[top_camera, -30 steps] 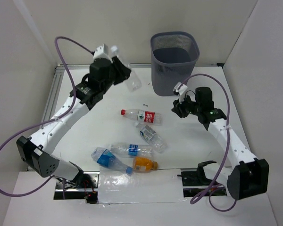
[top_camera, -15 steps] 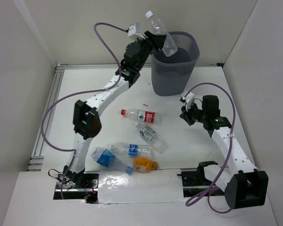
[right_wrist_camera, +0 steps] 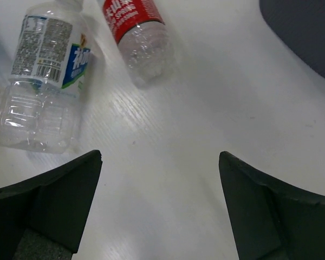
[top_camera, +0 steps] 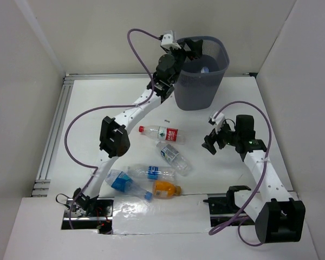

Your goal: Put the plastic bottles in the bin

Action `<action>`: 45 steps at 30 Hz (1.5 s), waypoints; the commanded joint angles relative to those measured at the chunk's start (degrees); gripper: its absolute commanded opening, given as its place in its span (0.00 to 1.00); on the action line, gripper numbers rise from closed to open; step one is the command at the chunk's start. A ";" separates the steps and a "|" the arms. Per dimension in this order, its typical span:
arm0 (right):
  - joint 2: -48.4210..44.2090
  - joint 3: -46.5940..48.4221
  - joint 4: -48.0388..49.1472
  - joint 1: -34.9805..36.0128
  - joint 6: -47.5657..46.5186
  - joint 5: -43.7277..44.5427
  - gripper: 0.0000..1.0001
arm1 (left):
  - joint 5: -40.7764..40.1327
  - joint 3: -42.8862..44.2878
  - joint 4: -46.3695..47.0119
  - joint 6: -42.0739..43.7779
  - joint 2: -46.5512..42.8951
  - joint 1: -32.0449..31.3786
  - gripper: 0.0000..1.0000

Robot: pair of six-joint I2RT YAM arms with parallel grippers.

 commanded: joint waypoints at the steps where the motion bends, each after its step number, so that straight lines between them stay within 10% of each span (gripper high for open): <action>1: 0.25 -2.24 6.99 0.32 -7.66 -9.04 0.95 | 1.18 2.04 4.82 3.80 -6.78 1.30 0.99; 7: 14.89 3.61 15.72 9.97 -11.19 -11.26 0.93 | 1.20 -21.65 -5.76 9.96 -29.53 1.30 0.91; 8: 17.37 5.21 16.25 11.47 -11.71 -11.26 0.92 | -0.21 -26.31 -8.86 9.96 -33.93 1.30 0.83; 9: 21.49 7.75 17.64 15.22 -11.11 -10.13 0.91 | -4.40 -40.62 -15.50 7.87 -46.93 1.83 0.47; 12: 26.95 9.35 22.39 18.49 -9.79 -6.35 0.91 | -7.67 -56.04 -25.64 1.56 -59.55 1.83 0.39; 20: 39.62 17.16 20.73 22.65 -14.17 0.33 0.95 | -5.41 -84.26 -64.32 -32.02 -87.11 -0.89 0.91; 27: 50.96 22.18 17.06 26.33 -18.57 3.33 0.87 | -1.72 -92.35 -80.50 -51.20 -94.17 -6.69 0.99; 31: 54.14 28.85 10.20 26.34 -18.57 1.49 0.33 | 2.59 -92.36 -87.63 -56.39 -94.70 -7.48 0.99; 35: 50.90 35.36 2.82 26.34 -17.88 -3.96 0.15 | 5.31 -91.84 -91.58 -58.50 -94.70 -7.48 0.99; 45: 44.12 65.04 8.67 26.86 15.06 -5.67 0.13 | 14.90 -95.51 -94.95 -62.81 -87.23 -8.01 0.99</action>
